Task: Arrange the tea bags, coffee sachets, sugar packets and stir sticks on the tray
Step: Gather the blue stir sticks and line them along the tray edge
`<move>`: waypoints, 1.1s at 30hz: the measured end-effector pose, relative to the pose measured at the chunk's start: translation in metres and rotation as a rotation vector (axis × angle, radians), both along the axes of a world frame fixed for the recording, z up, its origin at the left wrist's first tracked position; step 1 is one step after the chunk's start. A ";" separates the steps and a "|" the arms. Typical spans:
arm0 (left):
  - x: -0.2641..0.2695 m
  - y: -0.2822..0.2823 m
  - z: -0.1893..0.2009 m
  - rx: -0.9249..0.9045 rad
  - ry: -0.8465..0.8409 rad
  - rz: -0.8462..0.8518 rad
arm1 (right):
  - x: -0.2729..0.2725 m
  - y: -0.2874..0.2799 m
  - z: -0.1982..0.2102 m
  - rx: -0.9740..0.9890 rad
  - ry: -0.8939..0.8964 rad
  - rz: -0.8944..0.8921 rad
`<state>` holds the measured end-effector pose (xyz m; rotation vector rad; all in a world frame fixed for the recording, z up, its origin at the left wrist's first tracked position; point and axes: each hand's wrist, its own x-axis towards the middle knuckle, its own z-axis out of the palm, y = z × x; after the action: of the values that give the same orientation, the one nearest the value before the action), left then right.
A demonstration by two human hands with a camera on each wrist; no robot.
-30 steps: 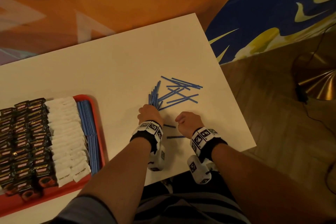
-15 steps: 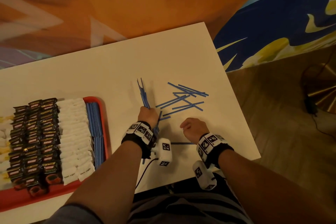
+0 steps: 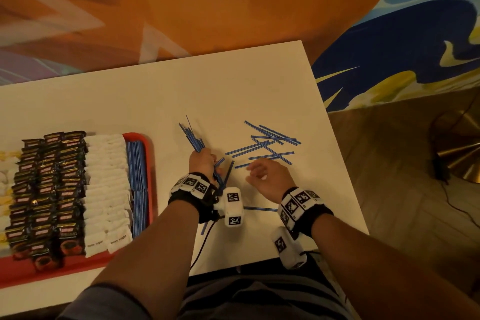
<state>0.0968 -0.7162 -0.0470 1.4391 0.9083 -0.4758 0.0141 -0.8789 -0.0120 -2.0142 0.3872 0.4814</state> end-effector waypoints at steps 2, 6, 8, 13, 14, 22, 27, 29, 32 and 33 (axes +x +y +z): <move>0.000 -0.002 0.005 0.013 -0.015 -0.020 | 0.012 0.009 0.018 0.148 -0.138 0.016; 0.002 0.002 0.014 0.035 -0.098 -0.153 | 0.039 0.029 0.043 0.231 -0.190 0.208; 0.002 0.005 0.021 -0.022 -0.124 -0.162 | 0.048 0.037 0.051 0.219 -0.190 0.221; -0.008 0.006 0.053 -0.254 -0.043 -0.103 | 0.073 0.044 0.063 0.040 -0.177 0.114; -0.010 0.006 0.057 -0.288 -0.040 -0.131 | 0.079 0.045 0.065 0.007 -0.170 0.096; -0.011 0.028 0.076 -0.484 -0.093 -0.204 | 0.105 0.061 0.073 -0.191 -0.172 0.152; -0.012 0.038 0.087 -0.523 -0.145 -0.261 | 0.109 0.063 0.076 -0.108 -0.173 0.061; -0.013 0.042 0.092 -0.531 -0.146 -0.280 | 0.112 0.064 0.083 0.009 -0.141 -0.023; -0.016 0.045 0.100 -0.550 -0.128 -0.350 | 0.126 0.067 0.103 0.251 -0.046 -0.206; -0.018 0.045 0.102 -0.564 -0.120 -0.378 | 0.132 0.068 0.109 0.291 -0.015 -0.245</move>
<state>0.0793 -0.6708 0.0555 1.0960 0.3544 -0.8421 0.1459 -0.8106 0.0971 -1.6629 0.5165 0.3476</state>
